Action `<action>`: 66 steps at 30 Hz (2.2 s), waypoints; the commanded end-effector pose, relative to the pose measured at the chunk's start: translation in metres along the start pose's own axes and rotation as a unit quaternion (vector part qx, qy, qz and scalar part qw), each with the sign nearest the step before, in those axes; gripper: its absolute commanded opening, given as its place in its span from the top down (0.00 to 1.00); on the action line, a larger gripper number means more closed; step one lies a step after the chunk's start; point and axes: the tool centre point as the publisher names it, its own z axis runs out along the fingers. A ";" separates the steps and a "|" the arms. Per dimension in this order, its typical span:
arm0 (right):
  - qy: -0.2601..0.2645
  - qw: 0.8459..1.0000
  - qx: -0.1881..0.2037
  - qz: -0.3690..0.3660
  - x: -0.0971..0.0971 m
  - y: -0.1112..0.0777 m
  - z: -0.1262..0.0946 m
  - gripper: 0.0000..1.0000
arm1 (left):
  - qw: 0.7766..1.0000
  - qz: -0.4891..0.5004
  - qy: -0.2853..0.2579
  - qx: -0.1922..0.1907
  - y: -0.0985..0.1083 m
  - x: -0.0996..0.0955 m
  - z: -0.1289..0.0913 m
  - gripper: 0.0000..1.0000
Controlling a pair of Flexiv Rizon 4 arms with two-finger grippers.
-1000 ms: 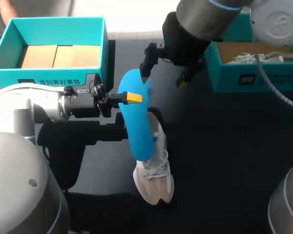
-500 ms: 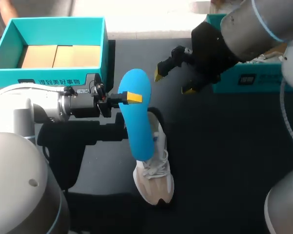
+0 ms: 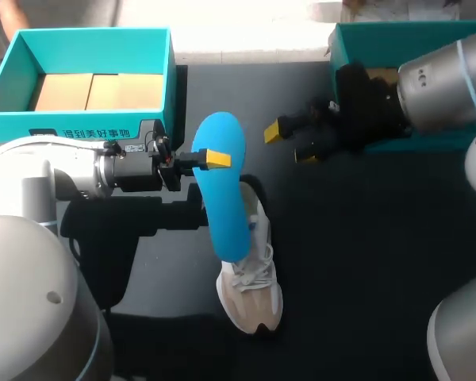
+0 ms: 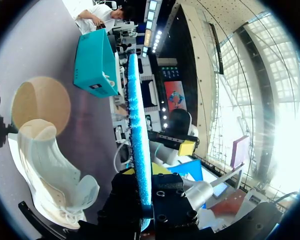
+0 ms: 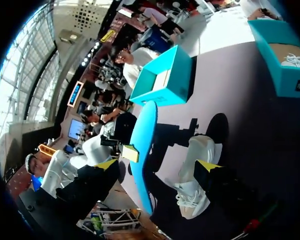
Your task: Take the shoe out of the shoebox, open the shoe tongue, remove and reinsert the insole, then place the shoe into the shoebox
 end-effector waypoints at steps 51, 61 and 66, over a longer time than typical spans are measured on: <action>0.182 0.983 0.023 0.009 -0.012 -0.003 0.009 0.00 | 0.804 0.594 -0.012 0.006 -0.045 0.037 -0.025 1.00; 0.182 0.983 0.023 0.009 -0.012 -0.003 0.009 0.00 | 0.636 0.768 -0.018 -0.078 -0.040 0.037 -0.022 1.00; 0.182 0.983 0.023 0.009 -0.012 -0.003 0.009 0.00 | 0.605 0.791 -0.028 -0.088 -0.042 0.046 -0.023 1.00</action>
